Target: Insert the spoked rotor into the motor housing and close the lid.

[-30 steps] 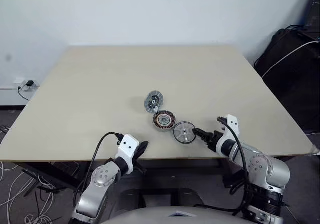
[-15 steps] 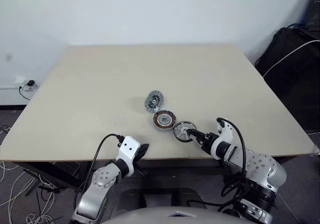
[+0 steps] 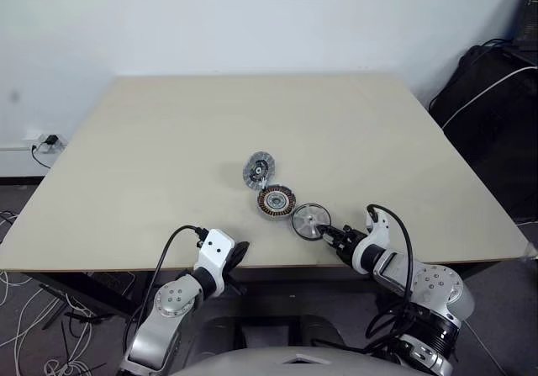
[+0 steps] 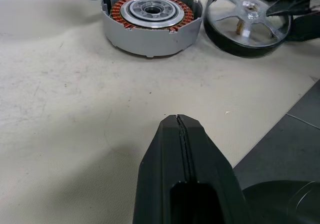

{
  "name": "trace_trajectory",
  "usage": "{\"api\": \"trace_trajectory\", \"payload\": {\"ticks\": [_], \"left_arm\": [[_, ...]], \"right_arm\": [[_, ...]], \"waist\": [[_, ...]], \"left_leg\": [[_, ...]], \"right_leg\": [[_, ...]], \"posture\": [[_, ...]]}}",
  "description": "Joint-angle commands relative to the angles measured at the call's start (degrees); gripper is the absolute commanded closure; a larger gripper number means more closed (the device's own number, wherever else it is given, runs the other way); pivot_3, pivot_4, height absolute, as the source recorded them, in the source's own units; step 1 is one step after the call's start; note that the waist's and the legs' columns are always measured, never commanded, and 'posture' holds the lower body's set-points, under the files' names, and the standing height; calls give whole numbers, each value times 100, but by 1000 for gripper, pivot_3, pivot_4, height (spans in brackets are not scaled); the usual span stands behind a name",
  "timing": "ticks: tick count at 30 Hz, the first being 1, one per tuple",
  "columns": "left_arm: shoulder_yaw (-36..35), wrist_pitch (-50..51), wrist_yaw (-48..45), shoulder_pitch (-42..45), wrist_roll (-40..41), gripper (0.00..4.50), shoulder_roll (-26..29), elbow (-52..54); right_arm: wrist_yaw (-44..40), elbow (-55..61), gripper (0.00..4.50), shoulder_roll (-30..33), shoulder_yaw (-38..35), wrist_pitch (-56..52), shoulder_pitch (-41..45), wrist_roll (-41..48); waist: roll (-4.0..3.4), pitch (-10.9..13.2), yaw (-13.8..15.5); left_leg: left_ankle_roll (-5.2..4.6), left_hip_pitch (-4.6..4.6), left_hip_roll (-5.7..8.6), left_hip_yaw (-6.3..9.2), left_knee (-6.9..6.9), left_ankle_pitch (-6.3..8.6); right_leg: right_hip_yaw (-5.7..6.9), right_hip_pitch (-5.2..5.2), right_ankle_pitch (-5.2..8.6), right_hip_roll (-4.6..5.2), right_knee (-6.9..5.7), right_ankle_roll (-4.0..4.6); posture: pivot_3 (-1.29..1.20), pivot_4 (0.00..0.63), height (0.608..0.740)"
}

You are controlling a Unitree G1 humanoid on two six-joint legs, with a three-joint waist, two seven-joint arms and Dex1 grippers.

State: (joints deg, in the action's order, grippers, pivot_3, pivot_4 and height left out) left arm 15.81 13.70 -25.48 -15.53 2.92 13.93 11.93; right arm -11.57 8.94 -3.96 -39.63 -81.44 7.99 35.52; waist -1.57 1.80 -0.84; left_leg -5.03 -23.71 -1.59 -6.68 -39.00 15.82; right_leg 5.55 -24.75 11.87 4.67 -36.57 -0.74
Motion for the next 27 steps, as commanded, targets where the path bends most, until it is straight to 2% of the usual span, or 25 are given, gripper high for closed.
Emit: {"api": "trace_trajectory", "payload": {"ticks": [1,7,17,27], "left_arm": [[-43,8,-25,68,54,4500,43,191],[-33,35,-27,65,52,4500,57,216],[-19,38,-5,49,54,4500,28,245],[-19,-15,72,-14,46,4500,-14,256]], "right_arm": [[42,-15,4084,19,12,123,-2,148],[210,-5,4132,-56,-102,126,64,345],[898,483,4132,-507,-245,291,828,968],[1395,97,4132,-895,374,442,1152,1409]], "waist": [[0,0,0],[0,0,-7],[-21,13,-46],[-20,14,-50]], "left_leg": [[0,0,0,0,1,0],[0,0,0,0,4,0],[0,-7,0,0,12,0],[0,-10,1,-4,15,0]], "right_leg": [[0,0,0,0,1,0],[0,0,0,0,5,0],[-1,-8,-1,-1,9,-1],[0,-5,-4,-7,21,-4]], "posture": [[0,0,740],[0,0,740],[0,0,740],[0,0,740]]}}
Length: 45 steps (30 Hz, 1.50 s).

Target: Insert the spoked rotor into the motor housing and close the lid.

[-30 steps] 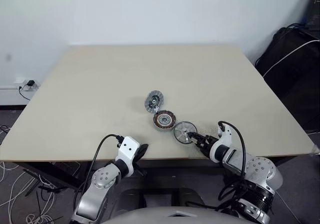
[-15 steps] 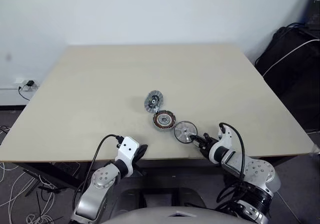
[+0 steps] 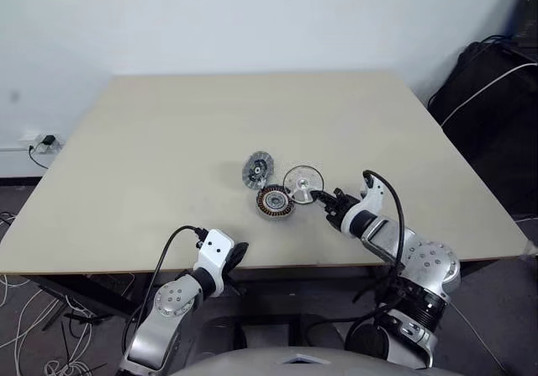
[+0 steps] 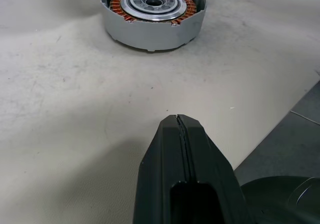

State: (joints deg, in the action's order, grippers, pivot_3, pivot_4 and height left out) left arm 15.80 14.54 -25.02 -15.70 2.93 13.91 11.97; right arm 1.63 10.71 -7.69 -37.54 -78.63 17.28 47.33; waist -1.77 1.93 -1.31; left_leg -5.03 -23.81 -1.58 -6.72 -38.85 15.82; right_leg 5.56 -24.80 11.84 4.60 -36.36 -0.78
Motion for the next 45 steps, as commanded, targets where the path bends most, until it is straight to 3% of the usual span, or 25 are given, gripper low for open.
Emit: {"api": "trace_trajectory", "payload": {"ticks": [1,17,45], "left_arm": [[-25,-104,33,-14,47,4500,-14,262],[-55,-184,111,-102,36,4500,19,298],[-33,-133,67,-53,46,4500,53,320]], "right_arm": [[110,-158,4132,-554,277,220,218,226],[221,-1000,4132,-517,1173,850,-9,271],[257,-1468,4132,-344,1162,870,-305,134]], "waist": [[0,0,-6],[0,0,-14],[0,0,-12]], "left_leg": [[0,1,0,0,0,0],[-1,2,0,0,0,0],[-1,4,0,-2,-1,0]], "right_leg": [[0,0,0,-1,0,-1],[0,5,-4,-4,6,-7],[0,10,-7,-8,7,-9]], "posture": [[0,0,740],[0,0,740],[0,0,740]]}}
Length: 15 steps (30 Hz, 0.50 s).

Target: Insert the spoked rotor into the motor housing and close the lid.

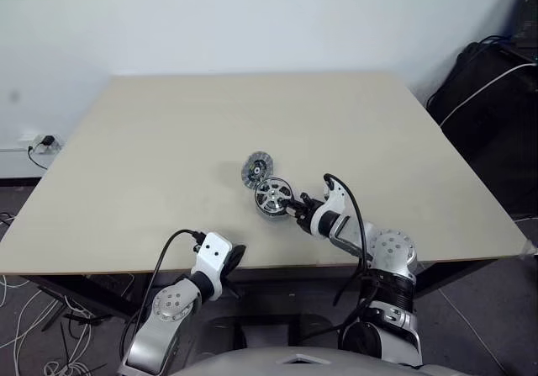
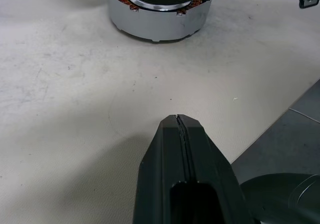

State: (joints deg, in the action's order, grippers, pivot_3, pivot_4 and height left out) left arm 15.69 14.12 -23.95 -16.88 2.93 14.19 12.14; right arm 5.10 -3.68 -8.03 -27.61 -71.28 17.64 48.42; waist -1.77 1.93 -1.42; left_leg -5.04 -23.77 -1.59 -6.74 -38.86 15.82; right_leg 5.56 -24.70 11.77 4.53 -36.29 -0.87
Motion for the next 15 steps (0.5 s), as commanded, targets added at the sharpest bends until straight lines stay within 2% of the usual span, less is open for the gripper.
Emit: {"api": "trace_trajectory", "payload": {"ticks": [1,7,15], "left_arm": [[-22,-89,-41,66,45,4500,27,303],[-29,-76,-36,68,46,4500,27,310],[-24,-71,-32,61,55,4500,12,304]], "right_arm": [[-97,-64,4132,-308,179,155,-329,14],[-99,-161,4132,-314,195,281,-284,-21],[-106,-41,1474,-198,93,308,-268,142]], "waist": [[0,0,0],[0,-1,-3],[12,-28,0]], "left_leg": [[0,0,0,0,0,0],[0,4,0,-1,-1,0],[0,18,-1,0,-3,0]], "right_leg": [[0,0,0,0,0,0],[0,4,0,-1,0,-1],[-2,15,-2,2,-1,-3]], "posture": [[0,0,740],[0,0,740],[0,0,740]]}}
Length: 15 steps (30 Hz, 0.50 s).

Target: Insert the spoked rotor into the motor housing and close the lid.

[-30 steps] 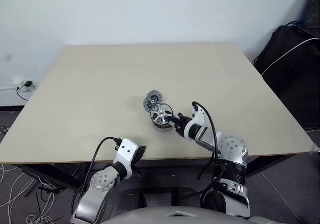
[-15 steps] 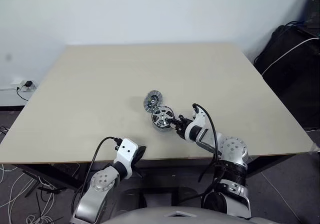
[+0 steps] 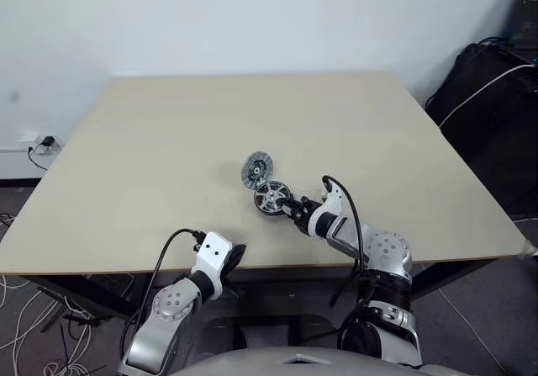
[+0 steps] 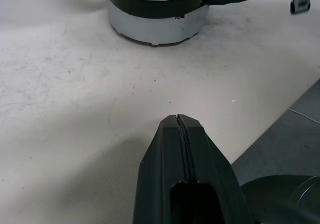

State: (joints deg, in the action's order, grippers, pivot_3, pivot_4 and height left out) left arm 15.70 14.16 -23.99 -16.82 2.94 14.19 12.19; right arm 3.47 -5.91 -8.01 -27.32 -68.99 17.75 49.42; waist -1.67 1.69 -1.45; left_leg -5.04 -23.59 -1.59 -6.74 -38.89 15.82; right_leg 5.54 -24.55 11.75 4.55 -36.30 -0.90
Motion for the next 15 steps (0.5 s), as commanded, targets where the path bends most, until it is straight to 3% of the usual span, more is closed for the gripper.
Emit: {"api": "trace_trajectory", "payload": {"ticks": [1,7,15], "left_arm": [[-23,-77,-29,55,56,4500,11,299],[-11,-82,-40,57,65,4500,2,289],[0,-89,-57,103,87,4500,-6,253]], "right_arm": [[52,238,1474,-178,52,61,-281,103],[122,720,1474,-55,-13,147,-279,267],[5,1482,1474,213,802,1387,-409,-754]], "waist": [[3,-4,5],[-2,-1,21],[-2,-1,3]], "left_leg": [[0,0,0,0,-1,0],[-1,-13,1,1,0,1],[-2,-18,1,-3,4,3]], "right_leg": [[0,1,-1,2,0,0],[-1,-11,-1,7,3,1],[0,-15,1,0,7,2]], "posture": [[0,0,740],[0,0,740],[0,0,740]]}}
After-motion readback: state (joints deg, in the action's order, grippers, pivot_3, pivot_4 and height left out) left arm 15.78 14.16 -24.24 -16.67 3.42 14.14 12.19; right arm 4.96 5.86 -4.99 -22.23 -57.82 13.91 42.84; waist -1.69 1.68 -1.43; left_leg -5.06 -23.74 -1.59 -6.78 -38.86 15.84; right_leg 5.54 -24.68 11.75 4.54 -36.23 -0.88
